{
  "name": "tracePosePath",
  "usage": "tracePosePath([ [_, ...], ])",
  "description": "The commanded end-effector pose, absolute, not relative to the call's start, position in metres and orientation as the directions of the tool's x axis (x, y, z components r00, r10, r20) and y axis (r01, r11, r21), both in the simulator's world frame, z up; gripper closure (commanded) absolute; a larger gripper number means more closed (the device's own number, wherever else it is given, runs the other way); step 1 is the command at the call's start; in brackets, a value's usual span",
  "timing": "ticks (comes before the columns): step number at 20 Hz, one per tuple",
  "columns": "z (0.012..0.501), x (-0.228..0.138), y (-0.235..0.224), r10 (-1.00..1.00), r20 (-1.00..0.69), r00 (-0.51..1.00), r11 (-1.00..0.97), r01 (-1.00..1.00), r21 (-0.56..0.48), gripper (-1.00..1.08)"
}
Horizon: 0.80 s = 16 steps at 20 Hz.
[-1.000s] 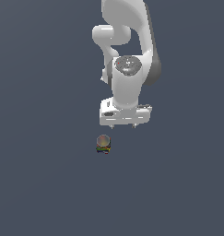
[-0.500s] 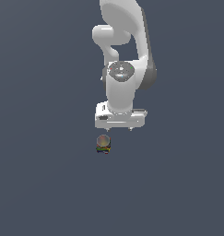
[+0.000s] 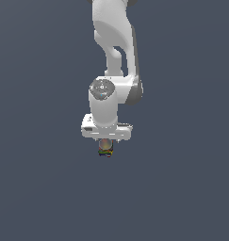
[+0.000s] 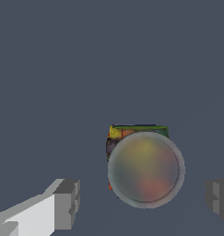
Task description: Pick up the object and move it to a goal position.
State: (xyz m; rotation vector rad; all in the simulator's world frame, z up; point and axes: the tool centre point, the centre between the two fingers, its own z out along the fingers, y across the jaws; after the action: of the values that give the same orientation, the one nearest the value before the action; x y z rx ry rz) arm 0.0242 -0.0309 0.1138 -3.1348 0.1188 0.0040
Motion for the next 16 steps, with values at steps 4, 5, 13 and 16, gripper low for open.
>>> tracePosePath([
  [4,0.109,0.025,-0.038,-0.085,-0.002,0.996,-0.996,-0.085,-0.001,-0.92],
  [5,0.109,0.025,-0.038,-0.085,-0.002,0.996,-0.996,-0.085,-0.001,-0.92],
  [13,0.077,0.025,-0.039,-0.086,-0.001,0.996,-0.996,-0.086,0.0,-0.92],
  [16,0.064,0.025,-0.039,-0.086,-0.001,0.996,-0.996,-0.086,0.0,-0.92],
])
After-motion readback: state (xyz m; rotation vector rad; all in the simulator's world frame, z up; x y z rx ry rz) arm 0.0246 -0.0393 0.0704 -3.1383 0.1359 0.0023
